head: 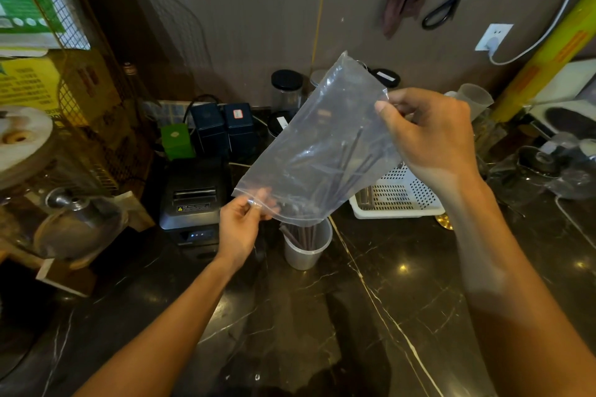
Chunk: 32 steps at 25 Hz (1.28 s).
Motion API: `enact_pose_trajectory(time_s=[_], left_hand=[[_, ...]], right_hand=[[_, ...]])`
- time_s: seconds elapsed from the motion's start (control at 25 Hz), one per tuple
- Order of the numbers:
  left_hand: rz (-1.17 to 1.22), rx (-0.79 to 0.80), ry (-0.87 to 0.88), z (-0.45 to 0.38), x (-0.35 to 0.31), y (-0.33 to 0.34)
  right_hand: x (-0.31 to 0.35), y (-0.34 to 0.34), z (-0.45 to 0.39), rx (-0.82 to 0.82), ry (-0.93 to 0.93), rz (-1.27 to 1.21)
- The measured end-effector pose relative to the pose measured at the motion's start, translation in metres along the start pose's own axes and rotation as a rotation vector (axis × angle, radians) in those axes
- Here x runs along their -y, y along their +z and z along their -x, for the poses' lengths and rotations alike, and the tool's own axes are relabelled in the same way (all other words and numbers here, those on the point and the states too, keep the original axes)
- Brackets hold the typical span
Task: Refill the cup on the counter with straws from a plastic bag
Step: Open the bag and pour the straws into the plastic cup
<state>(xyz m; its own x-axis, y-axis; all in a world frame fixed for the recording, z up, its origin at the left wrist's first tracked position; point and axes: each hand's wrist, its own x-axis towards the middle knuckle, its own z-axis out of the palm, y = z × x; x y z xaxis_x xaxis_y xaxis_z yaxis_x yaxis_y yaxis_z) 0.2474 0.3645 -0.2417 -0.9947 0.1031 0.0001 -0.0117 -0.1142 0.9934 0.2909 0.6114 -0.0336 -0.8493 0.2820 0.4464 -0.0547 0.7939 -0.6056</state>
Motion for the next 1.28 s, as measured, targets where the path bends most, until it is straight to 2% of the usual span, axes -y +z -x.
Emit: enact_pose_trajectory(time_s=[0.12, 0.24, 0.28, 0.36, 0.48, 0.52, 0.68, 0.76, 1.0, 1.28], left_hand=[[0.022, 0.032, -0.1, 0.001, 0.012, -0.003], [0.105, 0.016, -0.162, 0.002, 0.018, -0.005], [0.106, 0.013, -0.168, 0.002, 0.019, -0.006], [0.084, 0.026, -0.167, 0.003, 0.022, -0.007], [0.08, 0.014, -0.177, 0.007, 0.022, -0.007], [0.084, 0.009, -0.179, 0.008, 0.022, -0.008], [0.056, 0.002, -0.178, 0.008, 0.024, -0.01], [0.049, 0.0, -0.175, 0.007, 0.023, -0.011], [0.091, 0.032, -0.14, 0.003, 0.019, -0.009], [0.075, 0.049, -0.079, -0.008, 0.006, -0.006]], right_hand=[[0.009, 0.006, 0.001, 0.098, -0.058, 0.131], [0.021, 0.005, -0.004, 0.015, -0.186, 0.229], [0.022, 0.006, -0.007, 0.034, -0.208, 0.212], [0.014, 0.016, -0.007, 0.168, -0.131, 0.083], [-0.007, 0.029, -0.005, 0.307, 0.149, -0.127], [-0.012, 0.029, -0.005, 0.322, 0.192, -0.122], [-0.03, 0.022, -0.004, 0.386, 0.167, 0.07], [-0.035, 0.015, -0.003, 0.423, 0.184, 0.063], [-0.017, -0.001, -0.01, 0.224, -0.008, -0.089], [0.001, -0.012, -0.013, 0.112, -0.139, -0.163]])
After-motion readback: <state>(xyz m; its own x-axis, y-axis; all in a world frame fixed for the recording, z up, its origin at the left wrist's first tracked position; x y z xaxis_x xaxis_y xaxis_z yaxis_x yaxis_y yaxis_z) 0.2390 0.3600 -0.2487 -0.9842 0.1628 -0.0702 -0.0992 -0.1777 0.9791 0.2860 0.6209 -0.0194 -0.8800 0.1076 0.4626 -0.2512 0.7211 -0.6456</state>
